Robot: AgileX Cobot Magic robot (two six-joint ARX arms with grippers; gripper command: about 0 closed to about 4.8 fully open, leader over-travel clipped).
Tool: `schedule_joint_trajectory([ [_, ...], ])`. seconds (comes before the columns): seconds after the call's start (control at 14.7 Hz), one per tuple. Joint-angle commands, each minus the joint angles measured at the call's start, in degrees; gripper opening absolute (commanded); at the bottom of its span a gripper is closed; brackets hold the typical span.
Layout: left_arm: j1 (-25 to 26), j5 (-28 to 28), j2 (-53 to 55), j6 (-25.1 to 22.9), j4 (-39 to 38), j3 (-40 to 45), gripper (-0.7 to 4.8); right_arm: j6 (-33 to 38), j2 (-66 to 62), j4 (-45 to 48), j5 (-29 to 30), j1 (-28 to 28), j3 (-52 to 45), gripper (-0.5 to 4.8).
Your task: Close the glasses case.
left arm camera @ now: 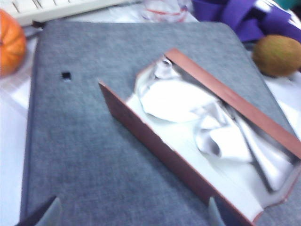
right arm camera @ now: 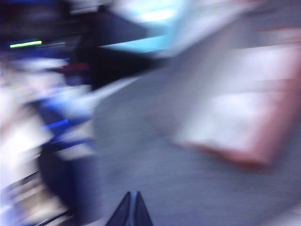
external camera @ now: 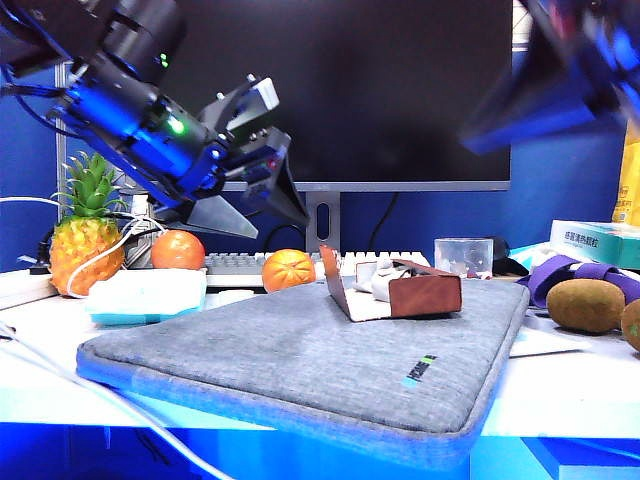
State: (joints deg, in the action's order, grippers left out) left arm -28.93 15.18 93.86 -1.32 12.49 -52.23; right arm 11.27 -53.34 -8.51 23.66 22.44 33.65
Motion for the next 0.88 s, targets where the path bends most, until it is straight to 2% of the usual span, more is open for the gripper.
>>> schedule_joint_trajectory([
  [0.07, -0.1, -1.0, 0.7, -0.4, 0.1, -0.5, 4.18, -4.4, 0.1, 0.2, -14.8, -0.1, 0.3, -0.01],
  [0.14, -0.1, -1.4, 0.9, -0.7, 0.1, -0.6, 4.18, -4.7, 0.1, 0.0, -16.3, -0.1, 0.3, -0.01],
  [0.34, -0.1, -3.0, 3.0, -0.9, 0.7, -0.7, 4.18, -5.5, 0.0, -0.3, -16.1, -0.1, 0.3, -0.01],
  [0.54, -0.4, -0.7, 5.6, -0.2, 1.9, -0.9, 4.18, -5.5, 0.0, -0.3, -16.1, -0.1, 0.3, -0.01],
  [0.82, -4.7, -0.4, 6.1, 1.0, 7.8, -1.6, 4.17, -5.5, 0.0, -0.2, -16.1, -0.1, 0.2, -0.01],
  [0.88, -7.1, 0.0, 7.7, 1.4, 7.9, -4.3, 4.17, -5.5, 0.0, -0.2, -16.1, -0.1, 0.2, -0.01],
])
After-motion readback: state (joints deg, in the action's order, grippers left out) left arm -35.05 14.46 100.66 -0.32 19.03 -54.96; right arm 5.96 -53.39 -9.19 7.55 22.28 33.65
